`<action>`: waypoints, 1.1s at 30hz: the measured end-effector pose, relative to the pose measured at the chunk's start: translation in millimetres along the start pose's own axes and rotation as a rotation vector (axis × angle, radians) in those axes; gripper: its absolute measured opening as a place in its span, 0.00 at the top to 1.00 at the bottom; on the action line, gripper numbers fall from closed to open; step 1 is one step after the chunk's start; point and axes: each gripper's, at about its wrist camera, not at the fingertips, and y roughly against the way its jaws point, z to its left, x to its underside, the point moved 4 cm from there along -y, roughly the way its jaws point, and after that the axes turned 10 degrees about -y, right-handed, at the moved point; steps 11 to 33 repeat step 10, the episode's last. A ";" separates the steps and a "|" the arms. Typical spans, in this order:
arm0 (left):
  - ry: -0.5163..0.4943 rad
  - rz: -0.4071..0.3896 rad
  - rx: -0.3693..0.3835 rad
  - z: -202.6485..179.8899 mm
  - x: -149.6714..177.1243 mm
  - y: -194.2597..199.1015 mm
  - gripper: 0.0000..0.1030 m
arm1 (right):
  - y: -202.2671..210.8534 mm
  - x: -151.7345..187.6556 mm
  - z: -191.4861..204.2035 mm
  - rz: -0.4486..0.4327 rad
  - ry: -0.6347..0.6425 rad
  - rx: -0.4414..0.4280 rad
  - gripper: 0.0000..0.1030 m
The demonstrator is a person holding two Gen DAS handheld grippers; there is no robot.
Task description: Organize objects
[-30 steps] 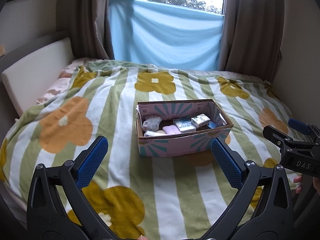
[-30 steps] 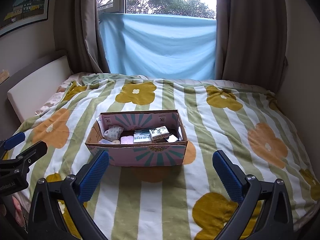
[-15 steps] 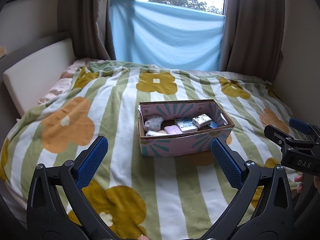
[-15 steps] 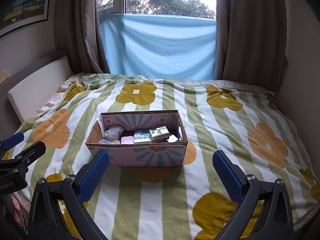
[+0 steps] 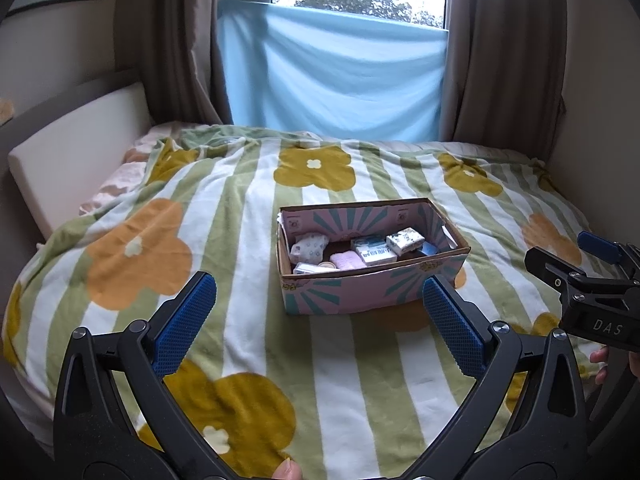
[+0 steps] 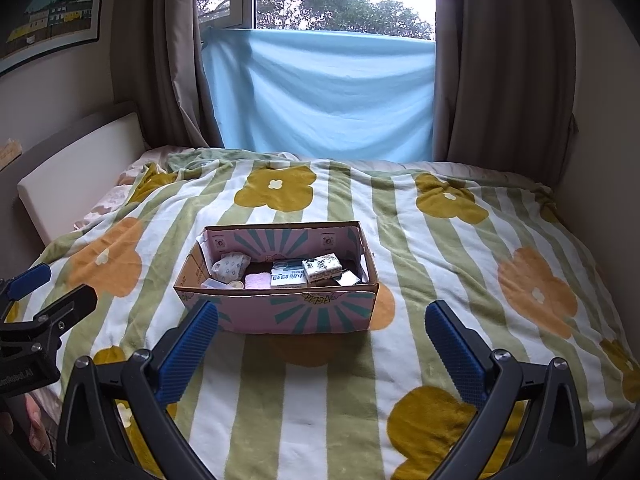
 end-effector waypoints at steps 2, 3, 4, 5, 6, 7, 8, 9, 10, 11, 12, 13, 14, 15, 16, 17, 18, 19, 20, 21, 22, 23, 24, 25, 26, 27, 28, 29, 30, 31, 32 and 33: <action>0.001 -0.012 -0.003 -0.9 -1.5 1.9 0.00 | -1.0 0.4 0.1 0.001 0.000 -0.005 0.01; 0.010 -0.017 0.007 -1.6 -2.5 2.9 0.00 | -1.3 0.4 0.2 0.000 0.000 -0.006 0.01; 0.024 -0.025 0.031 -1.3 -3.1 3.5 0.00 | -1.3 0.7 0.2 -0.001 0.001 -0.006 0.01; 0.040 -0.036 0.058 -0.4 -3.2 4.1 0.00 | -1.3 0.8 0.2 0.000 0.001 -0.005 0.01; 0.053 -0.044 0.075 0.2 -3.2 4.4 0.00 | -1.4 0.7 0.1 0.000 0.000 -0.006 0.01; 0.063 -0.049 0.080 1.3 -3.5 4.5 0.00 | -1.6 0.6 0.0 -0.002 0.000 -0.007 0.01; 0.067 -0.049 0.075 2.3 -3.3 4.2 0.00 | -1.8 0.5 0.0 -0.001 0.000 -0.006 0.01; 0.066 -0.047 0.067 2.7 -3.2 3.4 0.00 | -2.2 0.4 0.1 0.000 0.000 -0.004 0.01; 0.065 -0.042 0.062 3.0 -3.2 2.1 0.00 | -1.8 0.6 -0.2 -0.001 0.000 -0.004 0.01; 0.065 -0.042 0.062 3.0 -3.2 2.1 0.00 | -1.8 0.6 -0.2 -0.001 0.000 -0.004 0.01; 0.065 -0.042 0.062 3.0 -3.2 2.1 0.00 | -1.8 0.6 -0.2 -0.001 0.000 -0.004 0.01; 0.065 -0.042 0.062 3.0 -3.2 2.1 0.00 | -1.8 0.6 -0.2 -0.001 0.000 -0.004 0.01; 0.065 -0.042 0.062 3.0 -3.2 2.1 0.00 | -1.8 0.6 -0.2 -0.001 0.000 -0.004 0.01; 0.065 -0.042 0.062 3.0 -3.2 2.1 0.00 | -1.8 0.6 -0.2 -0.001 0.000 -0.004 0.01; 0.065 -0.042 0.062 3.0 -3.2 2.1 0.00 | -1.8 0.6 -0.2 -0.001 0.000 -0.004 0.01; 0.065 -0.042 0.062 3.0 -3.2 2.1 0.00 | -1.8 0.6 -0.2 -0.001 0.000 -0.004 0.01; 0.065 -0.042 0.062 3.0 -3.2 2.1 0.00 | -1.8 0.6 -0.2 -0.001 0.000 -0.004 0.01; 0.065 -0.042 0.062 3.0 -3.2 2.1 0.00 | -1.8 0.6 -0.2 -0.001 0.000 -0.004 0.01; 0.065 -0.042 0.062 3.0 -3.2 2.1 0.00 | -1.8 0.6 -0.2 -0.001 0.000 -0.004 0.01; 0.065 -0.042 0.062 3.0 -3.2 2.1 0.00 | -1.8 0.6 -0.2 -0.001 0.000 -0.004 0.01; 0.065 -0.042 0.062 3.0 -3.2 2.1 0.00 | -1.8 0.6 -0.2 -0.001 0.000 -0.004 0.01; 0.065 -0.042 0.062 3.0 -3.2 2.1 0.00 | -1.8 0.6 -0.2 -0.001 0.000 -0.004 0.01; 0.065 -0.042 0.062 3.0 -3.2 2.1 0.00 | -1.8 0.6 -0.2 -0.001 0.000 -0.004 0.01; 0.065 -0.042 0.062 3.0 -3.2 2.1 0.00 | -1.8 0.6 -0.2 -0.001 0.000 -0.004 0.01; 0.065 -0.042 0.062 3.0 -3.2 2.1 0.00 | -1.8 0.6 -0.2 -0.001 0.000 -0.004 0.01; 0.065 -0.042 0.062 3.0 -3.2 2.1 0.00 | -1.8 0.6 -0.2 -0.001 0.000 -0.004 0.01; 0.065 -0.042 0.062 3.0 -3.2 2.1 0.00 | -1.8 0.6 -0.2 -0.001 0.000 -0.004 0.01; 0.065 -0.042 0.062 3.0 -3.2 2.1 0.00 | -1.8 0.6 -0.2 -0.001 0.000 -0.004 0.01; 0.065 -0.042 0.062 3.0 -3.2 2.1 0.00 | -1.8 0.6 -0.2 -0.001 0.000 -0.004 0.01; 0.065 -0.042 0.062 3.0 -3.2 2.1 0.00 | -1.8 0.6 -0.2 -0.001 0.000 -0.004 0.01; 0.065 -0.042 0.062 3.0 -3.2 2.1 0.00 | -1.8 0.6 -0.2 -0.001 0.000 -0.004 0.01; 0.065 -0.042 0.062 3.0 -3.2 2.1 0.00 | -1.8 0.6 -0.2 -0.001 0.000 -0.004 0.01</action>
